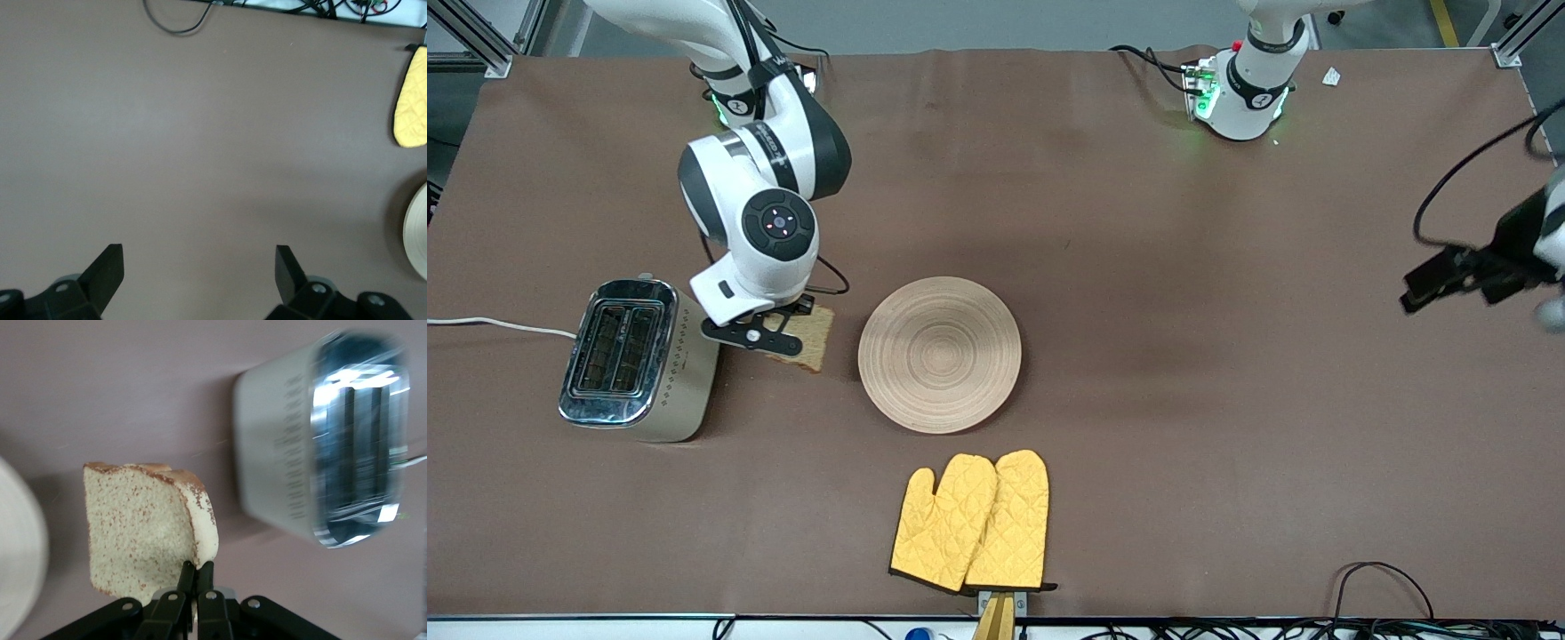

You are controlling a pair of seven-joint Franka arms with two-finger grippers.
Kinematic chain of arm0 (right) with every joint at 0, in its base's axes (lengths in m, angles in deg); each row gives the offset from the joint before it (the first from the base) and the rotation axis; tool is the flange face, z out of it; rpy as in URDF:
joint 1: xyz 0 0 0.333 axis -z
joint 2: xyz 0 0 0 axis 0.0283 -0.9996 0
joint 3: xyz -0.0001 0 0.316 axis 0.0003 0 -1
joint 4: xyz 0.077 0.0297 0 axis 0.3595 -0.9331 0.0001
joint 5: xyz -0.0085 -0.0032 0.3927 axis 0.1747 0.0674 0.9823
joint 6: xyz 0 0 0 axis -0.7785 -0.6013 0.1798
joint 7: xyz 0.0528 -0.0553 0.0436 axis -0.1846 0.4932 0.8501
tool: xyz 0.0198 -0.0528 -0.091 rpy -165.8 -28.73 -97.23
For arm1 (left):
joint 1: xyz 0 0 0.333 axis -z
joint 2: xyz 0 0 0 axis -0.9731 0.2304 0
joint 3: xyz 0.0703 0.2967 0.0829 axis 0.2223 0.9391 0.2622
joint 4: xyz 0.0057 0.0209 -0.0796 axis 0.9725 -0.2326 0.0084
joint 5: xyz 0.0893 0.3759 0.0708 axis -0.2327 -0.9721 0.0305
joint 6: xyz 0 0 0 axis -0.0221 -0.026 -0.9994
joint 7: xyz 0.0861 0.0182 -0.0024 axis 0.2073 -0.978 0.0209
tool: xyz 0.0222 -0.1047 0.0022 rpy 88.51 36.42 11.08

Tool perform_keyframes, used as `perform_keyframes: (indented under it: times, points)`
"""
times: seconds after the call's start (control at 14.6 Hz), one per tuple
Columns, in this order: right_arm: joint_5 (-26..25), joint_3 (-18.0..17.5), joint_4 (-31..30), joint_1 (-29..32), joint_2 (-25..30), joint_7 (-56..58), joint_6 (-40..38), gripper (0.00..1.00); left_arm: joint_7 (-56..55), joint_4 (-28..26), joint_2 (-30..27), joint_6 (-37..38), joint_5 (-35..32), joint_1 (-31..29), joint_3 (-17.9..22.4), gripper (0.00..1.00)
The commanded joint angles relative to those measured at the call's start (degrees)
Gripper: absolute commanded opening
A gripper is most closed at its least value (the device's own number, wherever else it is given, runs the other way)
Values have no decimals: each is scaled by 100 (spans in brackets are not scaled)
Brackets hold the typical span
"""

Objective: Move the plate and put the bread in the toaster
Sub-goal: 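Lift the bread with the right gripper and carry it over the toaster, then lower the bread into the toaster slot and open the right gripper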

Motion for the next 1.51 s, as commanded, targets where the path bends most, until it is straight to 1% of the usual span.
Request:
perform_keyframes:
  times: [0.0, 0.21, 0.27, 0.34, 0.48, 0.62, 0.69, 0.82, 0.96, 1.17, 1.44]
  points:
    - [-762, 9, 343, -29, 31, 456, -646, 0, 60, -231, -494, 492, -88, 63, 116, 100]
    - [-1571, 36, 414, 137, 31, 1027, -981, 0, 200, -581, -810, 652, -79, 81, 116, 100]
    - [-1695, 36, 423, 242, 31, 1116, -1043, 0, 200, -791, -960, 661, -79, 107, 116, 100]
    - [-1775, 36, 431, 417, 31, 1169, -1122, 0, 200, -898, -1022, 678, -79, 90, 107, 100]
    - [-1802, 36, 431, 716, 4, 1152, -1158, 0, 183, -890, -961, 827, -17, 107, 55, 100]
    - [-1889, 36, 431, 893, -5, 1187, -1158, 0, 191, -864, -848, 810, 52, 107, 37, 100]
    - [-2012, 36, 431, 954, -13, 1187, -1158, 0, 200, -864, -769, 810, 105, 99, 37, 100]
    - [-2127, 36, 423, 1016, -13, 1187, -1123, 0, 200, -855, -619, 749, 97, 125, 37, 100]
    - [-2425, 27, 405, 1052, -66, 1170, -1105, 0, 218, -733, -610, 722, 123, 160, 37, 100]
    - [-2496, 27, 396, 1139, -136, 1170, -1061, 0, 227, -732, -610, 722, 123, 256, 20, 100]
    - [-2497, 27, 318, 1236, -189, 1135, -982, 0, 235, -714, -610, 722, 123, 230, 19, 100]
